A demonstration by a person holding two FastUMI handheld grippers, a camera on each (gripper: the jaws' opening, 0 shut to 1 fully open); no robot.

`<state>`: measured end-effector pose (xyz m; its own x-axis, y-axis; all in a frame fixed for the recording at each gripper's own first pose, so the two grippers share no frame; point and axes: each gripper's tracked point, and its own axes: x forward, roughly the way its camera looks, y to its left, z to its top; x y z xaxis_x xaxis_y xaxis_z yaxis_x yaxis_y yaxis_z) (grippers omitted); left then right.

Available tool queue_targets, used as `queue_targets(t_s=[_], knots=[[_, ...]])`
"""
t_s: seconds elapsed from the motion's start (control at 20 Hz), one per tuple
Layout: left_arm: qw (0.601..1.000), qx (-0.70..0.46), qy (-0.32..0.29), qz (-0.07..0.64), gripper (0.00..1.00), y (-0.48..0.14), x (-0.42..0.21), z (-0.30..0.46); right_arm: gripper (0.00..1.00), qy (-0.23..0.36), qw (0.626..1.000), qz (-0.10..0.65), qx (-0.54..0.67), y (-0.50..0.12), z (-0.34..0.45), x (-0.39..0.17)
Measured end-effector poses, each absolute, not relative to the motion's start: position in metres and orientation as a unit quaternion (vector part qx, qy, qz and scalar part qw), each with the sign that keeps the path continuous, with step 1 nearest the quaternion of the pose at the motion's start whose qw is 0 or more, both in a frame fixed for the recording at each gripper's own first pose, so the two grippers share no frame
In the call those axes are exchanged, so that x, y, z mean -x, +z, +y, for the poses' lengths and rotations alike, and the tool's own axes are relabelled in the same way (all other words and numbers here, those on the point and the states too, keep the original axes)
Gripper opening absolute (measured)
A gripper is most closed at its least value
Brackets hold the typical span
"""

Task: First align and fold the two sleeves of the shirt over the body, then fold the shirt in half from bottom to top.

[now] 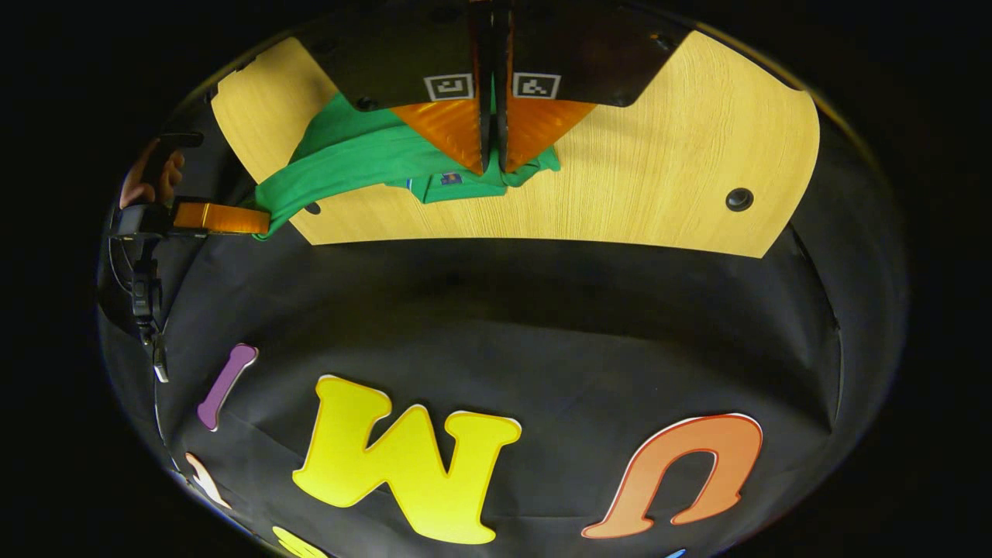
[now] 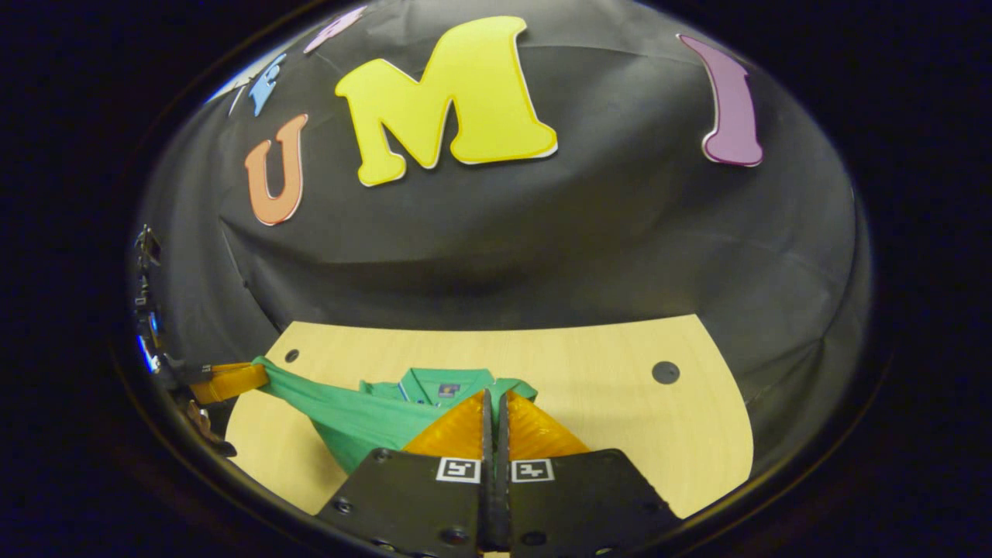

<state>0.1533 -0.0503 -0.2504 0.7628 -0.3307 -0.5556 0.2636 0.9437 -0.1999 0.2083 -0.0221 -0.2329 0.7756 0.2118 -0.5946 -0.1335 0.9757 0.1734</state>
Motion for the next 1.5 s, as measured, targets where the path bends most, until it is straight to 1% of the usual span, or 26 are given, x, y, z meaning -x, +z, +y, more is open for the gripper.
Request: queue_targets(t_s=[0.3, 0.4, 0.55, 0.6, 0.65, 0.75, 0.8, 0.85, 0.9, 1.0, 1.05, 1.1, 1.15, 1.2, 1.25, 1.3, 1.35, 1.4, 1.45, 1.5], knots=[[0.946, 0.044, -0.132, 0.293, 0.06, -0.279, -0.210, -0.043, 0.01, 0.096, 0.941, 0.320, -0.053, -0.260, -0.015, -0.265], [0.943, 0.054, -0.128, 0.303, 0.06, -0.301, -0.220, -0.049, 0.01, 0.103, 0.940, 0.324, -0.041, -0.280, -0.015, -0.276], [0.938, 0.077, -0.105, 0.321, 0.07, -0.330, -0.224, -0.051, 0.00, 0.103, 0.932, 0.342, -0.053, -0.310, -0.011, -0.284], [0.937, 0.081, -0.101, 0.325, 0.11, -0.339, -0.224, -0.051, 0.00, 0.099, 0.932, 0.346, -0.049, -0.321, -0.011, -0.287], [0.936, 0.080, -0.096, 0.330, 0.13, -0.347, -0.226, -0.050, 0.00, 0.096, 0.931, 0.350, -0.046, -0.332, -0.012, -0.289], [0.935, 0.068, -0.081, 0.339, 0.23, -0.365, -0.229, -0.040, 0.04, 0.086, 0.927, 0.364, -0.027, -0.354, -0.017, -0.285], [0.935, 0.063, -0.074, 0.342, 0.35, -0.371, -0.228, -0.035, 0.09, 0.080, 0.925, 0.370, -0.024, -0.362, -0.018, -0.283], [0.934, 0.057, -0.063, 0.347, 0.65, -0.377, -0.225, -0.030, 0.16, 0.077, 0.923, 0.375, -0.028, -0.369, -0.020, -0.279], [0.934, 0.051, -0.053, 0.350, 0.76, -0.376, -0.221, -0.024, 0.29, 0.075, 0.923, 0.377, -0.033, -0.372, -0.021, -0.273], [0.935, 0.049, -0.043, 0.348, 1.00, -0.379, -0.215, -0.017, 0.67, 0.060, 0.929, 0.365, -0.027, -0.370, -0.027, -0.269], [0.936, 0.051, -0.042, 0.346, 1.00, -0.377, -0.209, -0.015, 0.85, 0.056, 0.932, 0.356, -0.025, -0.365, -0.031, -0.266], [0.937, 0.050, -0.039, 0.343, 1.00, -0.372, -0.203, -0.012, 0.92, 0.052, 0.936, 0.348, -0.026, -0.359, -0.031, -0.260], [0.939, 0.047, -0.036, 0.339, 1.00, -0.365, -0.197, -0.008, 0.94, 0.048, 0.940, 0.337, -0.027, -0.345, -0.031, -0.260], [0.942, 0.045, -0.032, 0.331, 1.00, -0.356, -0.192, -0.004, 0.92, 0.046, 0.944, 0.326, -0.027, -0.333, -0.032, -0.255], [0.945, 0.046, -0.031, 0.323, 1.00, -0.344, -0.187, -0.001, 0.97, 0.044, 0.948, 0.315, -0.027, -0.322, -0.031, -0.252], [0.948, 0.049, -0.030, 0.312, 1.00, -0.330, -0.182, 0.000, 0.93, 0.046, 0.951, 0.303, -0.027, -0.306, -0.029, -0.246], [0.952, 0.049, -0.029, 0.301, 1.00, -0.312, -0.177, 0.000, 0.93, 0.048, 0.955, 0.292, -0.028, -0.290, -0.026, -0.239], [0.957, 0.045, -0.026, 0.285, 1.00, -0.295, -0.173, 0.003, 0.97, 0.052, 0.959, 0.277, -0.026, -0.272, -0.023, -0.230], [0.964, 0.033, -0.017, 0.263, 1.00, -0.271, -0.167, 0.009, 0.93, 0.052, 0.964, 0.258, -0.021, -0.252, -0.022, -0.220], [0.970, 0.022, -0.010, 0.240, 1.00, -0.246, -0.161, 0.013, 0.97, 0.051, 0.971, 0.235, -0.009, -0.232, -0.020, -0.210]])
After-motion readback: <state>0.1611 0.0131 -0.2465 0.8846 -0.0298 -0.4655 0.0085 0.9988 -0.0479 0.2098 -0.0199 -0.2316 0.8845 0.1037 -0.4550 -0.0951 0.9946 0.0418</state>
